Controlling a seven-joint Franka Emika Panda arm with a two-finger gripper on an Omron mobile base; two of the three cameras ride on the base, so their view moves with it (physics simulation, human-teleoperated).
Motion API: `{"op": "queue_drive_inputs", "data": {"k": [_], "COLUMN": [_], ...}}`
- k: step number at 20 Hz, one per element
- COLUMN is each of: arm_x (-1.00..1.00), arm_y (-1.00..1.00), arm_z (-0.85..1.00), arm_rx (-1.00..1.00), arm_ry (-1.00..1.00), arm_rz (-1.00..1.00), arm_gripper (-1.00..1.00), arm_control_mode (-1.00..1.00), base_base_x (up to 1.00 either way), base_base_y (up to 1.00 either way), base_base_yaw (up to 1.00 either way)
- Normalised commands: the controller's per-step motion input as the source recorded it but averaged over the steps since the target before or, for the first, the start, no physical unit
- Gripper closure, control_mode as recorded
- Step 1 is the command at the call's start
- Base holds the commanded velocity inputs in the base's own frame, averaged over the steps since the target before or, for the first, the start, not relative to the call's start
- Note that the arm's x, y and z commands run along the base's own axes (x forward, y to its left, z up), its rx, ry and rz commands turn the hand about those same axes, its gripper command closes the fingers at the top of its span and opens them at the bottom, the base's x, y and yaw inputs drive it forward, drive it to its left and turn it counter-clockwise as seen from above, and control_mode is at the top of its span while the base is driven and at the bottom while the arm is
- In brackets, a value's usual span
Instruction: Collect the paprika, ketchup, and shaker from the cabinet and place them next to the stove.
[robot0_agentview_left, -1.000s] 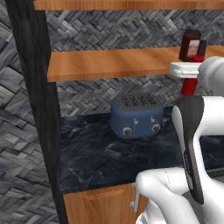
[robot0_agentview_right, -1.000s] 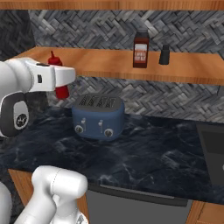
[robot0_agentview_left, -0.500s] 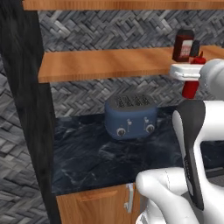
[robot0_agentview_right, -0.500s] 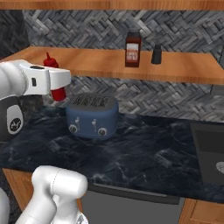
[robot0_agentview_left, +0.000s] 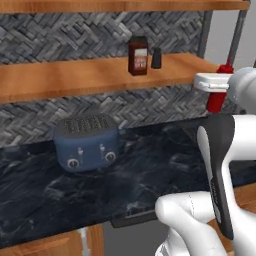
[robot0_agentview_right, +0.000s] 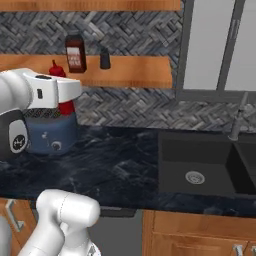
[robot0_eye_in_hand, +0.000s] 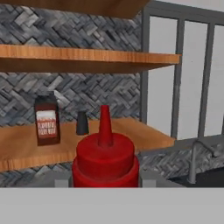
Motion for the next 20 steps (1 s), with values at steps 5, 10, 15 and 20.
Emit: {"op": "queue_drive_inputs", "data": {"k": [5,10,15,20], "arm_x": [0.0,0.0,0.0,0.0], "arm_y": [0.0,0.0,0.0,0.0], "arm_z": [0.0,0.0,0.0,0.0], "arm_rx": [0.0,0.0,0.0,0.0], "arm_ry": [0.0,0.0,0.0,0.0], "arm_rz": [0.0,0.0,0.0,0.0], "arm_gripper": [1.0,1.0,1.0,1.0], "arm_control_mode": [1.0,1.0,1.0,1.0], "base_base_x": [-0.33,-0.14,-0.01,0.0], "base_base_y": [-0.97,-0.93,-0.89,-0.86], "base_base_yaw": [-0.29,-0.34,-0.36,-0.38]}}
